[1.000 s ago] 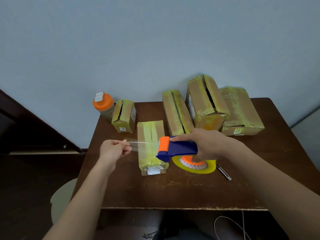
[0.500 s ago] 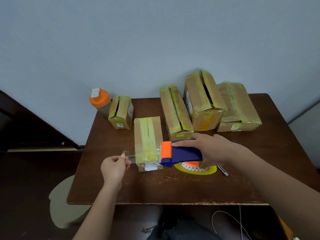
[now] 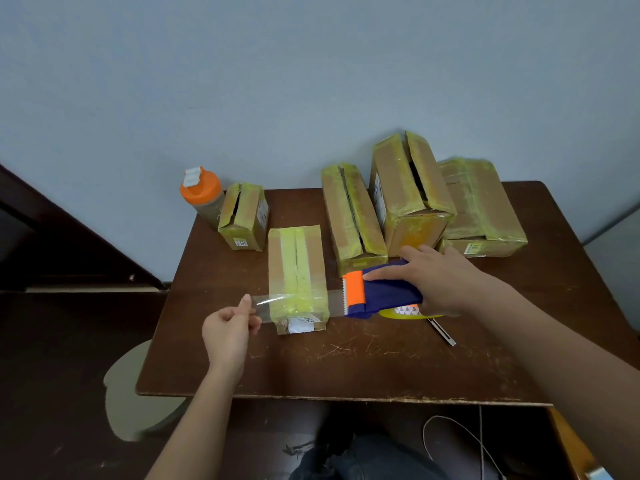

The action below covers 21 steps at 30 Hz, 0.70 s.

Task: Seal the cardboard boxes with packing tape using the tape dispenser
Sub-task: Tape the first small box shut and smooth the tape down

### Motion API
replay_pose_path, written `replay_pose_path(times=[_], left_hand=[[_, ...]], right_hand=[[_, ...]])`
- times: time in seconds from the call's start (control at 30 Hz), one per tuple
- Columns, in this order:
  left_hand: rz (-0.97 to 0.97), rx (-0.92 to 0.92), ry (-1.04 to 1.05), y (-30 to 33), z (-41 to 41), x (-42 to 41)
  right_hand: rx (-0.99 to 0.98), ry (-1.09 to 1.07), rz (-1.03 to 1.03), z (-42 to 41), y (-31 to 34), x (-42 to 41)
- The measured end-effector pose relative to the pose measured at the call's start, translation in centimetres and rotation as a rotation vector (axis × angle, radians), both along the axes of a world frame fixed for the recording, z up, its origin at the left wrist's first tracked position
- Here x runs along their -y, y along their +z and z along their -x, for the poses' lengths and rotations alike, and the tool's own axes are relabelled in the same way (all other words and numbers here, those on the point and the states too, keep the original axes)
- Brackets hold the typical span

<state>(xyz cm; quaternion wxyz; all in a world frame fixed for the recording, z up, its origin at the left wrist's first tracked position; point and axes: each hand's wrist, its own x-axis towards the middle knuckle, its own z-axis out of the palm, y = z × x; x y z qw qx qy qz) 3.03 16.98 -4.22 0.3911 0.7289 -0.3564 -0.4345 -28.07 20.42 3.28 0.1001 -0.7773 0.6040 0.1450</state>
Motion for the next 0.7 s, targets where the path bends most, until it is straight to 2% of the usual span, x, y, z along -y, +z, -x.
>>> replay_pose_path(times=[0.7], left_hand=[[0.0,0.039,0.083,-1.8,1.3,-0.2]], right_hand=[[0.006,-0.016,-0.041,0.3,-1.4,0.4]])
